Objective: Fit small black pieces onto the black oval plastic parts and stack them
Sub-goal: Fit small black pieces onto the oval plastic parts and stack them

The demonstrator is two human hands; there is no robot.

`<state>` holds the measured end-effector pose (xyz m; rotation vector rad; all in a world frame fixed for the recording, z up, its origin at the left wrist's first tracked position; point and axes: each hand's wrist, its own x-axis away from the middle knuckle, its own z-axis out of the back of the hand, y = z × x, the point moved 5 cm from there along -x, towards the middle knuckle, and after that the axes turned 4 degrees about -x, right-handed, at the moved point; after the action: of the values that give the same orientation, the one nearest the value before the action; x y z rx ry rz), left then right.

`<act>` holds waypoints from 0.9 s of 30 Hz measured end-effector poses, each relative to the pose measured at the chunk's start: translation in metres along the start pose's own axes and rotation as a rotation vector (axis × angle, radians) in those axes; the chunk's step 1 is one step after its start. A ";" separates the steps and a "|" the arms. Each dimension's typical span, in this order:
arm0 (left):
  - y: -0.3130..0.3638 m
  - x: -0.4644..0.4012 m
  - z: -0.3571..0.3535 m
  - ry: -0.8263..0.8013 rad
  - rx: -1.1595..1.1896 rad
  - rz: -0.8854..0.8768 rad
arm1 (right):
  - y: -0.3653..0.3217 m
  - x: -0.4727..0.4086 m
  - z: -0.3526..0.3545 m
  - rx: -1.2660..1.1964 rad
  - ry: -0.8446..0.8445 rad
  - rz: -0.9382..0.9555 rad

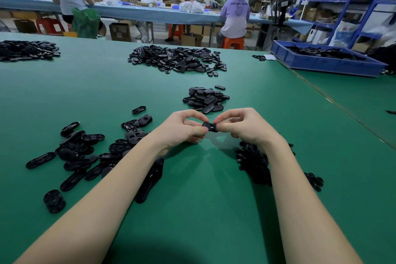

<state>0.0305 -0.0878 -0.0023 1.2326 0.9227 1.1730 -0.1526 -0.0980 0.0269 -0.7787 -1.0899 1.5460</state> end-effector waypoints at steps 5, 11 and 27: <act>0.000 0.000 0.000 0.000 0.003 -0.002 | -0.003 -0.001 -0.002 0.066 -0.002 0.024; 0.000 0.002 -0.002 -0.007 0.036 -0.007 | -0.008 -0.001 -0.003 0.090 -0.009 -0.006; 0.006 0.006 -0.010 -0.055 0.094 -0.050 | -0.008 -0.003 0.004 0.171 0.085 -0.063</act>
<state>0.0214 -0.0803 0.0030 1.3033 0.9716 1.0614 -0.1523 -0.1016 0.0356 -0.6801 -0.8990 1.5171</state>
